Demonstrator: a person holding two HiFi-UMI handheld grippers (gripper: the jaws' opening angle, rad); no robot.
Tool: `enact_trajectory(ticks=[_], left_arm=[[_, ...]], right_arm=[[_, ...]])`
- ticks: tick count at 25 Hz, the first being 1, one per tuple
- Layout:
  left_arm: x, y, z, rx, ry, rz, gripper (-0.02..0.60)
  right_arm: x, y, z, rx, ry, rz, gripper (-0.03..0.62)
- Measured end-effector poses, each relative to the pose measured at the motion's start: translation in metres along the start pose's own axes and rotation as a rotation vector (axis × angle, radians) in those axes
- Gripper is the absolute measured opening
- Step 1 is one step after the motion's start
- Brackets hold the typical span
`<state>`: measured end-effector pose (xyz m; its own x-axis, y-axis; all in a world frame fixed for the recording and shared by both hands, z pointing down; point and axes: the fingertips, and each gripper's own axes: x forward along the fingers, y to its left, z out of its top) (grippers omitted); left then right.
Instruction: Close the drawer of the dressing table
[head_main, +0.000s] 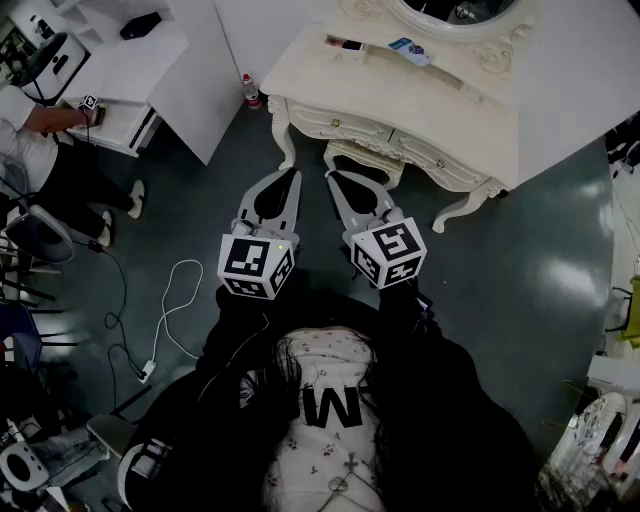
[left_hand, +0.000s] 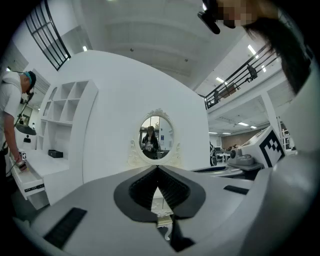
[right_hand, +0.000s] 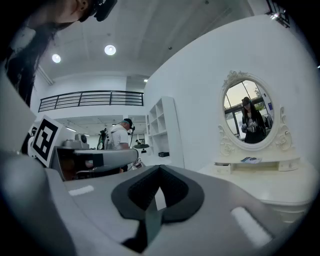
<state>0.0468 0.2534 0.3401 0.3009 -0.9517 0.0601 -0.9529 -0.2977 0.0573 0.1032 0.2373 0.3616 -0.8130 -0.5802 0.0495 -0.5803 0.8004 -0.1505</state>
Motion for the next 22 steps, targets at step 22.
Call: enact_trajectory(ticks=[22], left_arm=[[0.022,-0.028,-0.011,-0.007,0.038,-0.067,0.0]], right_arm=[[-0.02,-0.034,-0.008,0.083,0.001,-0.07,0.009]])
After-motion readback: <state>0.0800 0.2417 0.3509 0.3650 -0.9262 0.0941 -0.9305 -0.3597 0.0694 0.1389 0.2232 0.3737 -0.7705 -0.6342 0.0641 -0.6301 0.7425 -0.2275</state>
